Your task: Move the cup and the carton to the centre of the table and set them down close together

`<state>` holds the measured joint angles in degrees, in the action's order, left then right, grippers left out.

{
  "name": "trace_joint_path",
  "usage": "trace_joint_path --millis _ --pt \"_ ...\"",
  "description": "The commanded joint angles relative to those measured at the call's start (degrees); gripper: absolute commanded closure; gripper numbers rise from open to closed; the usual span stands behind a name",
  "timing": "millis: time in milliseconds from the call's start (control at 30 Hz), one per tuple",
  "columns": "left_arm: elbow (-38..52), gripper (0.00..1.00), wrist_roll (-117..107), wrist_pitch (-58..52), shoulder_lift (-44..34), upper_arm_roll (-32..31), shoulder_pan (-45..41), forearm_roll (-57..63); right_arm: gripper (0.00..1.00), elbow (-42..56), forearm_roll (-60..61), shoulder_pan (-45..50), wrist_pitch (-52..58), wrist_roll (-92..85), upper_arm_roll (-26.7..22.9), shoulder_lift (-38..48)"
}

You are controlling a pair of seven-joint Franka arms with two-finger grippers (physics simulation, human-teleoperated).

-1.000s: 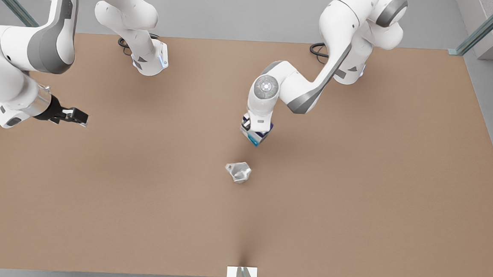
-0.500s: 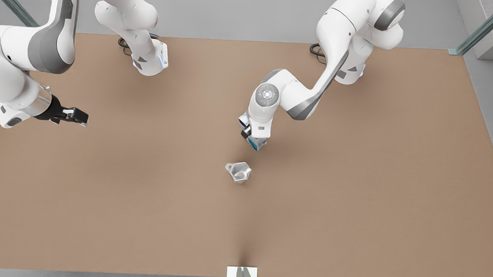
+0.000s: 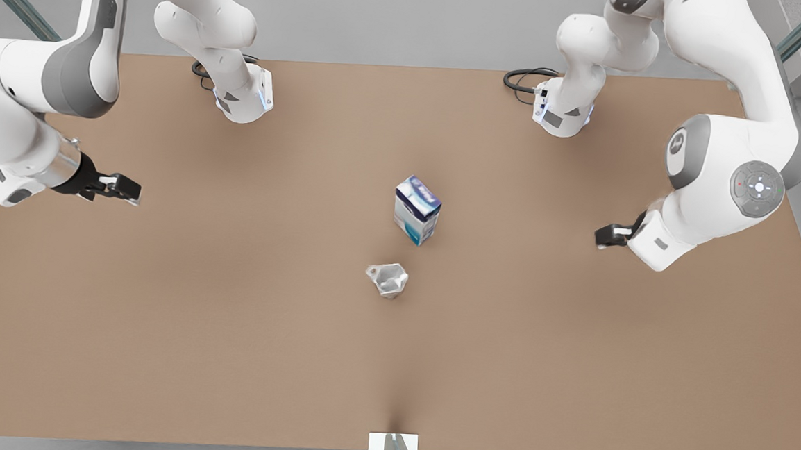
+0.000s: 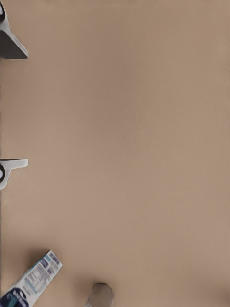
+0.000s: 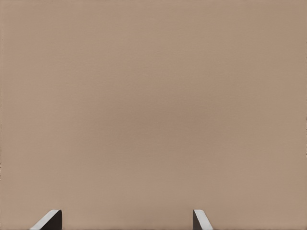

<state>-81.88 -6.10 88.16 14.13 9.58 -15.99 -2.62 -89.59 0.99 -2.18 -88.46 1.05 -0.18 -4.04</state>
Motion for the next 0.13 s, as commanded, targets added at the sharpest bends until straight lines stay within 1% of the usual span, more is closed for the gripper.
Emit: trace_joint_path --millis 0,100 --pt "0.05 0.0 0.65 -0.09 0.02 -0.09 -0.09 3.24 0.0 0.03 -0.02 -0.02 -0.05 -0.26 0.0 -0.01" --pt "0.14 0.0 0.21 -0.35 0.54 0.0 -0.09 3.15 0.0 0.03 -0.02 -0.37 0.21 0.0 -0.53 0.35"
